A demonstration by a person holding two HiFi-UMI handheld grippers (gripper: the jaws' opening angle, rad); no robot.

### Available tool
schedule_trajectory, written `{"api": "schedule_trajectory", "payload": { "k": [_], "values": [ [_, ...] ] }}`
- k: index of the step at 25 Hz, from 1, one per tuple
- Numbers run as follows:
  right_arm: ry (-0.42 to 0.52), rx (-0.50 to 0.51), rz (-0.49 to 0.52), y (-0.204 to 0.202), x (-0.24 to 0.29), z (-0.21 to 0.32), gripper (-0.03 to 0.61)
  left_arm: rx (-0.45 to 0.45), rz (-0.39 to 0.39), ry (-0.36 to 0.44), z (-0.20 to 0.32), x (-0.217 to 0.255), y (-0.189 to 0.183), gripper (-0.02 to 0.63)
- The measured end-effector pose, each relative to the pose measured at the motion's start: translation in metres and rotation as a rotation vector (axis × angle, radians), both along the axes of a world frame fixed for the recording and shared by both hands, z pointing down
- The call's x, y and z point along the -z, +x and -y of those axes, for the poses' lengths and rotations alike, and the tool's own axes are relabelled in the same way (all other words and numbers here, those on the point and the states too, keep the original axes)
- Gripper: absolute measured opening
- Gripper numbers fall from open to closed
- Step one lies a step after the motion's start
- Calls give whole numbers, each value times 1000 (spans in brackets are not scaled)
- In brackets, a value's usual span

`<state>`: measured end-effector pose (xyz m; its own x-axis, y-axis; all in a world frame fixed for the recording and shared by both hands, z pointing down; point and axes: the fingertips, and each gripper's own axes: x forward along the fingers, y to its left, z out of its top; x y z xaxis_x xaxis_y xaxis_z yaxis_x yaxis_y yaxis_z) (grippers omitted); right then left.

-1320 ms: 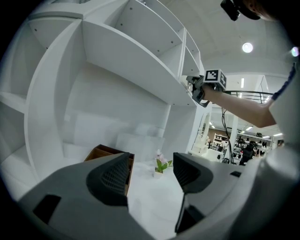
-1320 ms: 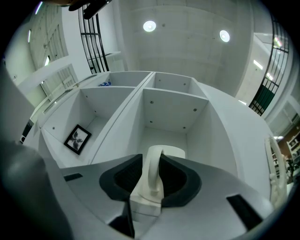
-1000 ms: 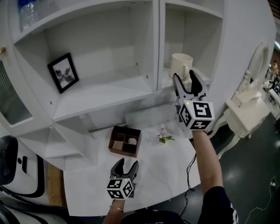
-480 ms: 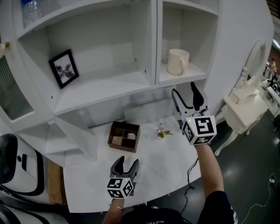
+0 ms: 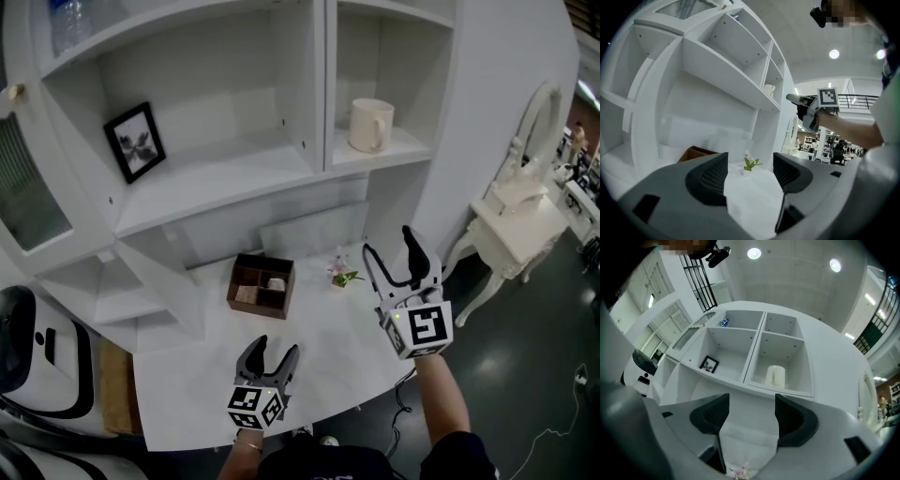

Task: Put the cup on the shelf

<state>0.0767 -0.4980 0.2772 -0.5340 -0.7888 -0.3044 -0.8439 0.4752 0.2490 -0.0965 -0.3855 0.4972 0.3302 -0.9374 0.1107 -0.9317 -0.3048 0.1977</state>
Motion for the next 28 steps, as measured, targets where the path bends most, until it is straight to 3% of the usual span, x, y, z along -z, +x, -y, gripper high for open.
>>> {"api": "schedule_trajectory", "payload": {
  "k": [13,20,28],
  "values": [
    [-226,-13,-28,14,-128,-65,301,-23,22,23,-22,-12,17,287],
    [-397,-49,-20,31,-206,-99,301,-20,36,-30,-41,-42,25,287],
    [-574,-78,-84,50,-280,-136,299,-15,50,-89,-61,-69,33,287]
  ]
}}
